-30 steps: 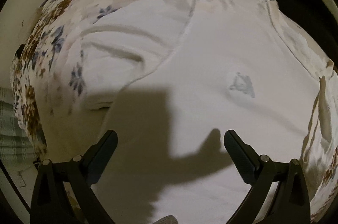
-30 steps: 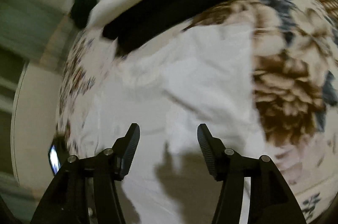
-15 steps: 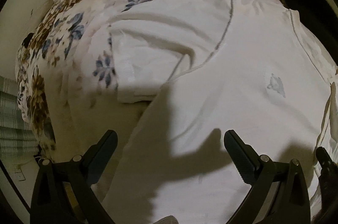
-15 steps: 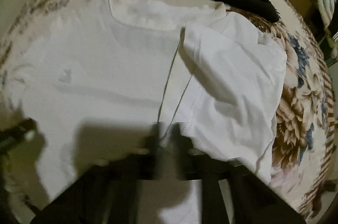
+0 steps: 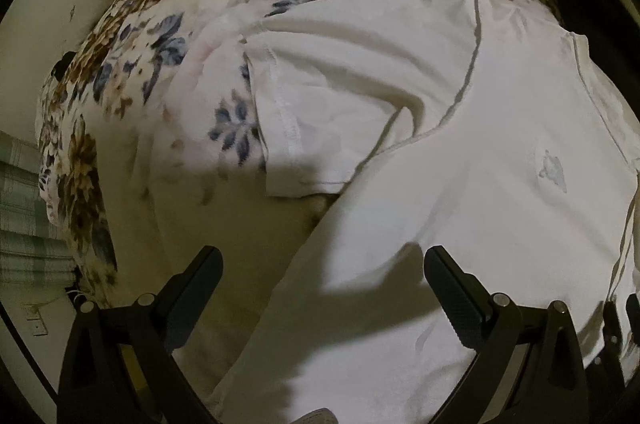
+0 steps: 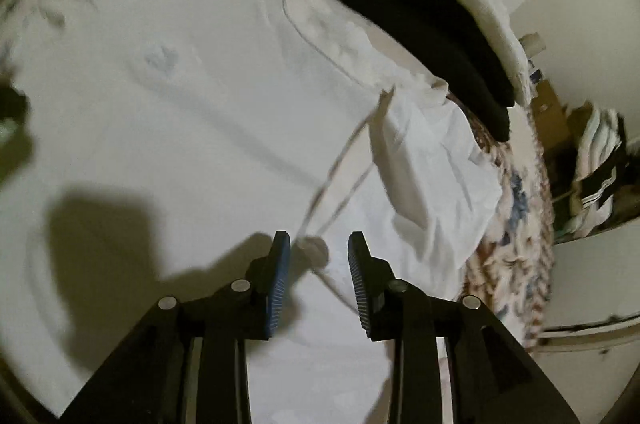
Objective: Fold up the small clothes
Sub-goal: 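Fold the gripped T-shirt side and sleeve inward toward the collar with the right tool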
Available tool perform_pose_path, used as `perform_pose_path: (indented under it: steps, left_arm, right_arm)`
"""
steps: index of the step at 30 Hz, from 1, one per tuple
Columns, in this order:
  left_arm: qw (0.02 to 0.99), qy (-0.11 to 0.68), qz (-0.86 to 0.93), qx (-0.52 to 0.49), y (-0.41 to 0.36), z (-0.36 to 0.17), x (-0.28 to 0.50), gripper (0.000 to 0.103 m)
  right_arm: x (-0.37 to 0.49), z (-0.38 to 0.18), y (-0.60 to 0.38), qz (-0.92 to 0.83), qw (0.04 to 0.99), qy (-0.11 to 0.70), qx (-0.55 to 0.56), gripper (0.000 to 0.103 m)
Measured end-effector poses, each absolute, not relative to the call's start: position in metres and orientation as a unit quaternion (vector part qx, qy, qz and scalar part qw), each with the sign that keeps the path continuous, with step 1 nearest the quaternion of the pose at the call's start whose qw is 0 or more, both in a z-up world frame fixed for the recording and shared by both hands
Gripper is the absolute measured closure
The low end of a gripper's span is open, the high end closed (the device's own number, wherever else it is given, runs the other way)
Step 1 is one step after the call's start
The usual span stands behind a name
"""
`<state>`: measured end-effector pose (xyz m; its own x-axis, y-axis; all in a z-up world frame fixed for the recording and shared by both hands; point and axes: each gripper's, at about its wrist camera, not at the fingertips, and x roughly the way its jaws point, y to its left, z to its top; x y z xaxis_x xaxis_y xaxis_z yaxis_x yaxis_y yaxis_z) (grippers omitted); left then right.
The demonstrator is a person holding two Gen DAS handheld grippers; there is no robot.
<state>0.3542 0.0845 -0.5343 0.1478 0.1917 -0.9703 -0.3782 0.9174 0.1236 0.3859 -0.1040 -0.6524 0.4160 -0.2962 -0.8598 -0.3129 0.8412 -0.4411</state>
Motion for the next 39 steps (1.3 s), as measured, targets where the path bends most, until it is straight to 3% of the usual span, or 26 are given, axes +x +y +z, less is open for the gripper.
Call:
perform_pose_path:
  steps: [8, 9, 10, 11, 21, 27, 30, 32, 39]
  left_arm:
    - [0.754, 0.623, 0.193, -0.072, 0.089, -0.535, 0.352, 0.0]
    - [0.753, 0.624, 0.193, -0.073, 0.089, -0.535, 0.352, 0.0]
    - [0.753, 0.624, 0.194, -0.074, 0.087, -0.535, 0.351, 0.0]
    - [0.753, 0.624, 0.194, -0.074, 0.087, -0.535, 0.35, 0.0]
    - [0.755, 0.621, 0.198, -0.075, 0.087, -0.534, 0.347, 0.0]
    - [0.753, 0.62, 0.198, -0.098, 0.097, -0.535, 0.345, 0.0]
    - [0.746, 0.617, 0.191, -0.16, 0.121, -0.535, 0.342, 0.0]
    - [0.732, 0.608, 0.198, -0.236, 0.15, -0.539, 0.334, 0.0]
    - [0.678, 0.537, 0.242, -0.439, 0.223, -0.568, 0.31, 0.0]
  right_arm:
    - [0.386, -0.685, -0.093, 0.007, 0.762, 0.512, -0.397, 0.071]
    - [0.387, -0.686, -0.093, 0.006, 0.764, 0.512, -0.393, 0.075]
    - [0.387, -0.685, -0.094, 0.009, 0.768, 0.516, -0.38, 0.097]
    - [0.388, -0.682, -0.094, 0.007, 0.772, 0.52, -0.366, 0.098]
    - [0.361, -0.656, -0.077, 0.048, 0.785, 0.503, -0.359, 0.098]
    - [0.357, -0.664, -0.076, 0.084, 0.762, 0.533, -0.358, 0.097]
    - [0.365, -0.656, -0.089, 0.093, 0.768, 0.561, -0.294, 0.082]
    - [0.371, -0.645, -0.101, 0.099, 0.776, 0.582, -0.222, 0.055]
    - [0.393, -0.612, -0.146, 0.079, 0.793, 0.604, -0.004, 0.052]
